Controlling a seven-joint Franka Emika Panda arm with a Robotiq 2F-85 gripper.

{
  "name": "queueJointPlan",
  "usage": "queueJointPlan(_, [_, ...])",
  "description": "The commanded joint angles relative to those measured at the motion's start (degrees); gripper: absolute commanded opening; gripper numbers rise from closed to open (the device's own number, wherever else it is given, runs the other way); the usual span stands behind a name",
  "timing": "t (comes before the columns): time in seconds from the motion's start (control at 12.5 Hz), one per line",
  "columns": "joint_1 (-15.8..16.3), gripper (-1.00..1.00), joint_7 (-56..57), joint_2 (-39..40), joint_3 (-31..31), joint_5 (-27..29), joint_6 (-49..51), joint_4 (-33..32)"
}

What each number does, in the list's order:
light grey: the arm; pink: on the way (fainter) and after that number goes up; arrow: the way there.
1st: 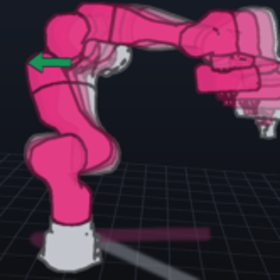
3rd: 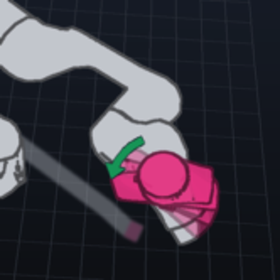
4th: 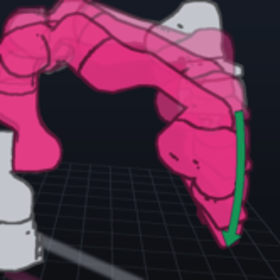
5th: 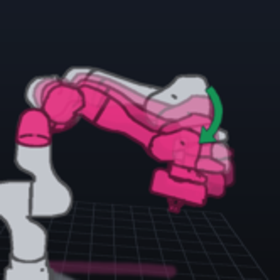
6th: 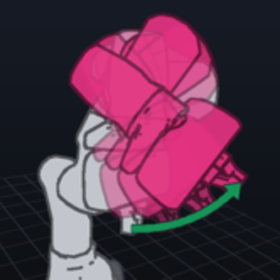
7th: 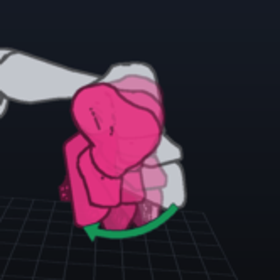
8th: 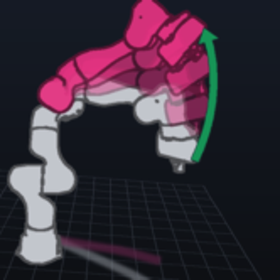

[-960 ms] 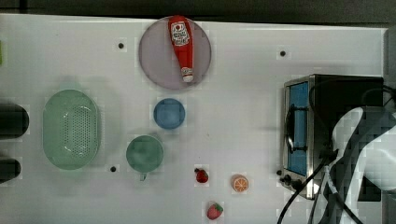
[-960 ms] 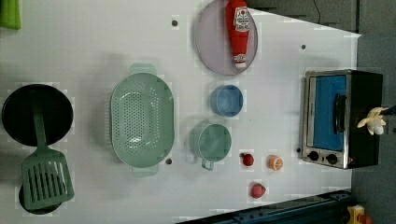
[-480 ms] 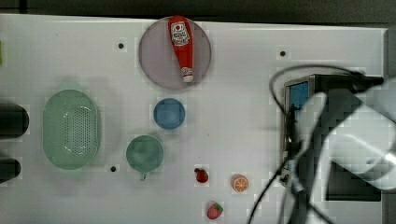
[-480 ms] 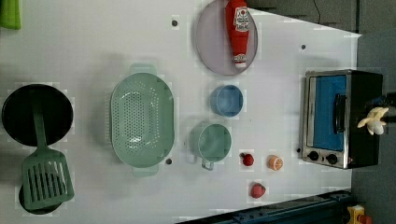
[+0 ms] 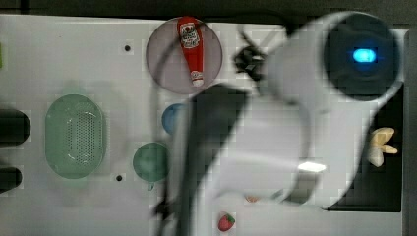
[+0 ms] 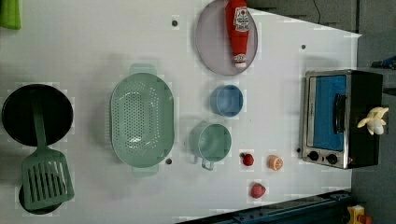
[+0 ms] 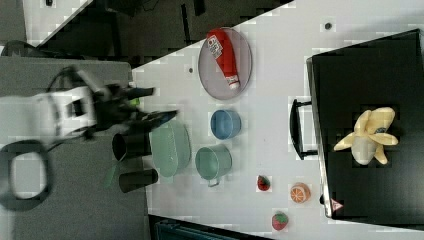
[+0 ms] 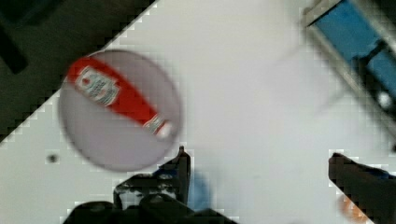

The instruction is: Pick banana from table and place on oven.

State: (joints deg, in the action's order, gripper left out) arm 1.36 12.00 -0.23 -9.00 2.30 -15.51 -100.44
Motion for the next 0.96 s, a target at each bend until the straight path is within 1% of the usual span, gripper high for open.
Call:
queueJointPlan(0.08, [-0.44,1.0,-12.62,-4.87,2.98,-0.02,7.38,-1.43])
queueJointPlan(0.24, [-0.44,1.0,-12.81,-8.47,3.51,-1.99,11.41,-2.0])
queueJointPlan(0.4, [-0.47,1.0,-13.07,-10.1,3.41,-2.57,11.63,-2.18])
queueJointPlan(0.96, [-0.56,1.0,-13.07,-10.46,3.07,-2.79,11.82,-2.16])
